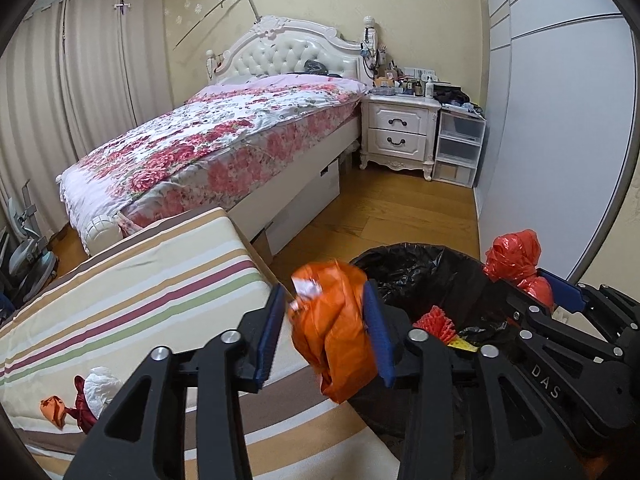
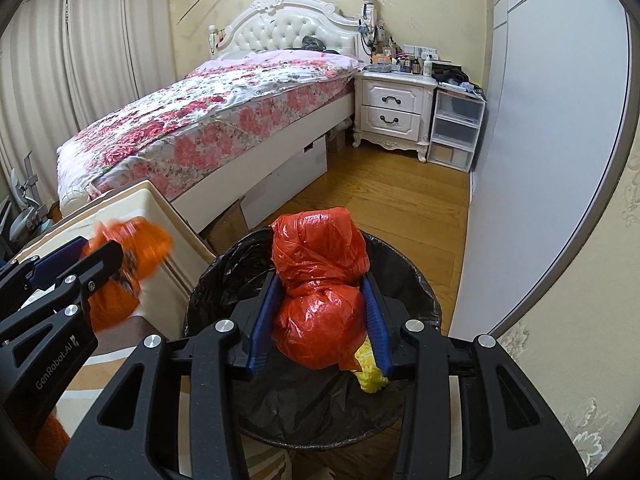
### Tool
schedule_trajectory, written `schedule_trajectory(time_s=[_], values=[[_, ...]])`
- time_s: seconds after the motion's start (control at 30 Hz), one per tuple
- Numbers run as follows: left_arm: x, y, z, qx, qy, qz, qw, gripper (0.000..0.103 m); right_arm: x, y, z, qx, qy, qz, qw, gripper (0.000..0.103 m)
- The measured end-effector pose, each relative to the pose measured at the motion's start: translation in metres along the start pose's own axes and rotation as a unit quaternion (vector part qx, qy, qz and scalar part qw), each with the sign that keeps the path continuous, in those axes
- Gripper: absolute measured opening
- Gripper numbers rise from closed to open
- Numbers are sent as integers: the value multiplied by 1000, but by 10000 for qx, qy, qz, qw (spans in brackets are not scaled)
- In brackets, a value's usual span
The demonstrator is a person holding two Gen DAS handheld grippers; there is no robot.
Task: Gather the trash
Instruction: 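Drop the red bag from the right gripper into the bin while the left drops the orange bag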
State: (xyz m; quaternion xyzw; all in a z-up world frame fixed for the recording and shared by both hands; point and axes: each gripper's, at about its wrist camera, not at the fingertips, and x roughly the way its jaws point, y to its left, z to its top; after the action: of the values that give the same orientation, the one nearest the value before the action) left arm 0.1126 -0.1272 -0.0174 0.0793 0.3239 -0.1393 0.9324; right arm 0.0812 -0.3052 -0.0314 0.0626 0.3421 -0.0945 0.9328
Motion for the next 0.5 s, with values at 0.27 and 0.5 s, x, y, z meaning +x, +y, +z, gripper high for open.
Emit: schedule_trajectory(time_s=[0.27, 0.5], values=[[0, 7, -2, -96, -7, 169, 9998, 72, 1, -6, -2, 66, -11, -117, 9999, 55], [-10, 16, -1, -173, -47, 241, 9995, 74, -3, -4, 1, 69, -36, -107, 9999, 56]])
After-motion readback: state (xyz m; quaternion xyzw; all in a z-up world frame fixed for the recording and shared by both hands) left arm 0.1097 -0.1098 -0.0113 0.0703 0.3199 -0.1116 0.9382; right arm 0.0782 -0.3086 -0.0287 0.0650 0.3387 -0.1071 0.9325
